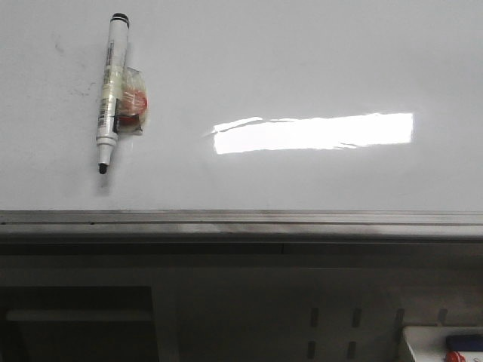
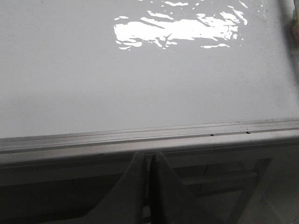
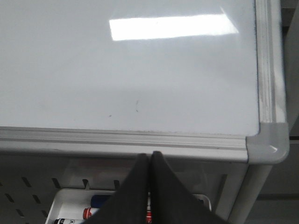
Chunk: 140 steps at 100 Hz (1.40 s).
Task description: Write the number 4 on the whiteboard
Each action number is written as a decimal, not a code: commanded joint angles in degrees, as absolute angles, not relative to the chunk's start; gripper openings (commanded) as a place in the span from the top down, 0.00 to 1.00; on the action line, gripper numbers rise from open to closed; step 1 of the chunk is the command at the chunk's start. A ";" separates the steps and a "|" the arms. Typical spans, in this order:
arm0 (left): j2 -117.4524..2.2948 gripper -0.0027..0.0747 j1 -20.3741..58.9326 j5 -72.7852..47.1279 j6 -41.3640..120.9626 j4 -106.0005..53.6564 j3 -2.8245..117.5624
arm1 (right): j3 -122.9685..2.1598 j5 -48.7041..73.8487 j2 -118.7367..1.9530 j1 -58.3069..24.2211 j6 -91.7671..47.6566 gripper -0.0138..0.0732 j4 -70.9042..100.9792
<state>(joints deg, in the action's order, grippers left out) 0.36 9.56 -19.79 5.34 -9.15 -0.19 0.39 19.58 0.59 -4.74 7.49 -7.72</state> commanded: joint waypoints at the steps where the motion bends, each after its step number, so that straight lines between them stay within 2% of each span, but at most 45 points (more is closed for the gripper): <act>1: 1.10 0.99 9.56 -17.19 5.00 -9.31 -2.14 | 1.96 16.35 1.48 -4.29 7.67 0.89 -7.72; 12: 1.10 0.99 9.56 -17.19 5.00 -9.65 -2.14 | 1.96 11.45 1.48 -4.29 7.67 0.89 -7.72; 24: 1.10 0.99 9.56 -14.97 5.00 -17.04 -2.14 | 1.96 4.87 1.48 -4.29 7.67 0.89 -7.72; 38: 1.10 0.99 9.56 -9.47 5.00 -45.16 -2.14 | 1.96 -2.10 1.48 -4.29 7.67 0.89 -5.30; 44: 1.10 0.99 9.56 -9.04 5.00 -50.79 -2.14 | 1.96 -2.60 1.48 -4.29 7.67 0.89 -5.32; 91: 1.10 0.99 9.56 -8.80 5.00 -51.52 -2.14 | 1.96 -1.02 1.48 -4.29 7.67 0.89 -3.79; 106: 1.10 0.99 9.56 -9.09 5.00 -58.11 -2.14 | 1.96 -1.27 1.48 -4.29 7.67 0.89 -3.21; 115: 1.10 0.99 9.56 -9.30 5.00 -61.01 -2.14 | 1.96 -2.88 1.48 -4.29 7.67 0.89 1.57; 129: 1.10 0.99 9.56 -9.84 5.00 -61.99 -1.93 | 1.84 -7.66 1.48 -4.29 7.76 0.89 18.07; 140: 1.10 0.99 9.56 -9.84 6.65 -61.88 -1.35 | 0.49 -7.79 1.48 -4.29 7.76 0.89 19.82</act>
<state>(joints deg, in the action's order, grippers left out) 0.36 9.56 -12.23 5.37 -60.63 -0.19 0.61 -2.54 0.59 -4.74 7.69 16.80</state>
